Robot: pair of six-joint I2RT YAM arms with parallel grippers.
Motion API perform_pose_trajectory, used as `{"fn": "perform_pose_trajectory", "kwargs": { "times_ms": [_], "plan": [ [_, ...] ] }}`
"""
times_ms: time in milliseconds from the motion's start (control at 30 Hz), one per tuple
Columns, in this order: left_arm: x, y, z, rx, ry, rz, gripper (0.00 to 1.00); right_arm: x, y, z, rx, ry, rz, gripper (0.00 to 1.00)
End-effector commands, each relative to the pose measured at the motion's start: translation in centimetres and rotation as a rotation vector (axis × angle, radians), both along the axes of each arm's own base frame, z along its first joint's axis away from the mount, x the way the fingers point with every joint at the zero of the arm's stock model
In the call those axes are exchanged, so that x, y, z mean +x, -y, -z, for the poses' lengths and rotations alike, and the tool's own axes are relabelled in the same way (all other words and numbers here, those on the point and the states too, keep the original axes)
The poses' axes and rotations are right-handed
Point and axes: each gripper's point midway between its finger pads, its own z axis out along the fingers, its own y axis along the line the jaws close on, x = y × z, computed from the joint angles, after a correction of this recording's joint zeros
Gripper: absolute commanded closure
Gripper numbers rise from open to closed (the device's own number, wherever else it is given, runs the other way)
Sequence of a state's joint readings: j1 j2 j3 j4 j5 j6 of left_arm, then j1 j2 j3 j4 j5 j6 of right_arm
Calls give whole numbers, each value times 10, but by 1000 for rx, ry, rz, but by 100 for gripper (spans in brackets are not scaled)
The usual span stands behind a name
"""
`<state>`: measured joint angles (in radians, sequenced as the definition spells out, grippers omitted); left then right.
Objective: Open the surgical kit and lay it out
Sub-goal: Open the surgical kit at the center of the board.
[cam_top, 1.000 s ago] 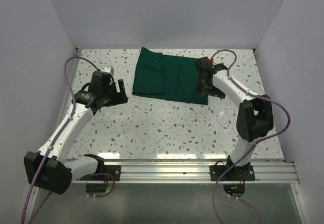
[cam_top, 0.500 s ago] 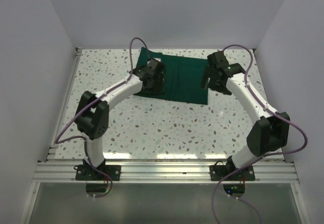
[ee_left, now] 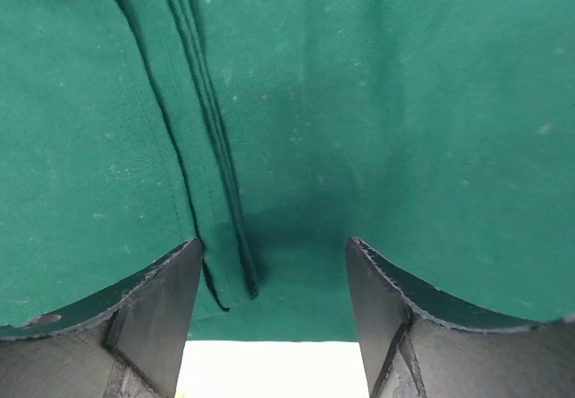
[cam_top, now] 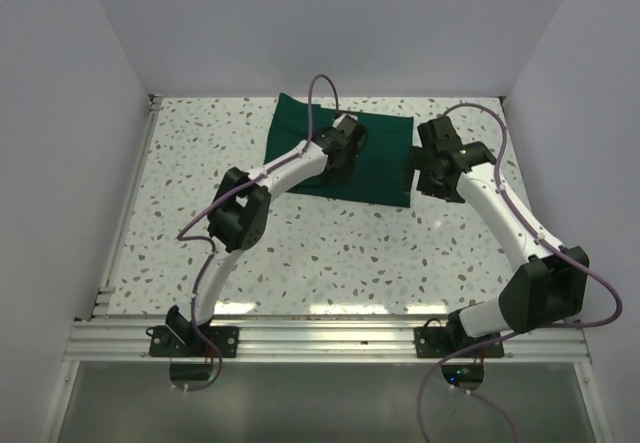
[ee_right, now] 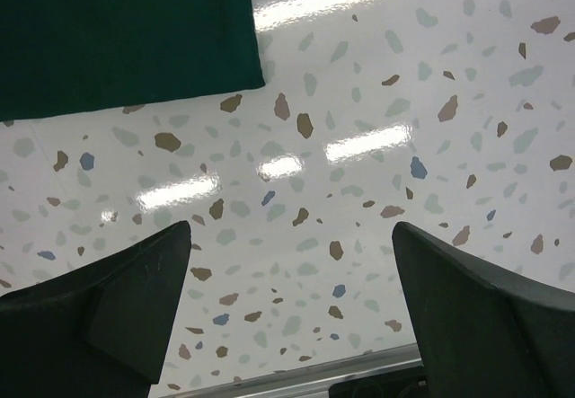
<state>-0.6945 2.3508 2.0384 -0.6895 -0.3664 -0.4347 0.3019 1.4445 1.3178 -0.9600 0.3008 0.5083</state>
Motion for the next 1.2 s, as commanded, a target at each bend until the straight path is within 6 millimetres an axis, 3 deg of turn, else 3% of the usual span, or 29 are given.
{"fn": "perform_pose_trajectory", "kwargs": {
  "times_ms": [0, 200, 433, 500, 600, 767, 833, 900, 1033, 1067, 1133, 1167],
  "plan": [
    [9, -8, -16, 19, 36, -43, 32, -6, 6, -5, -26, 14, -20, 1],
    [2, -24, -14, 61, 41, -86, 35, -8, 3, 6, -17, -15, -18, 2],
    [-2, -39, 3, 109, 12, -109, 38, -13, 6, 7, -19, -17, -9, 2],
    [-1, -44, 7, 105, 2, -125, 43, -14, 7, 6, -25, -18, -10, 1],
    [1, -49, 7, 100, 0, -139, 56, -16, 10, 4, -37, -14, -10, 2],
    [6, -53, -13, 85, 28, -150, 91, -22, 13, 4, -43, -11, -2, 2],
    [10, -57, -31, 68, 53, -164, 100, -24, 14, 8, -40, -19, 5, 2],
    [15, -66, -57, 38, 87, -187, 100, -27, 13, 11, -36, -28, 6, 1],
    [27, -112, -101, -43, 131, -304, 100, -24, 11, 10, -28, -25, 10, 2],
    [32, -141, -121, -84, 152, -362, 100, -21, 10, 8, -28, -20, 11, 2],
    [33, -176, -125, -102, 153, -426, 100, -19, 10, 7, -33, -21, 5, 2],
    [38, -209, -130, -108, 168, -491, 100, -15, 10, 4, -31, -13, 5, 2]
  ]
}}
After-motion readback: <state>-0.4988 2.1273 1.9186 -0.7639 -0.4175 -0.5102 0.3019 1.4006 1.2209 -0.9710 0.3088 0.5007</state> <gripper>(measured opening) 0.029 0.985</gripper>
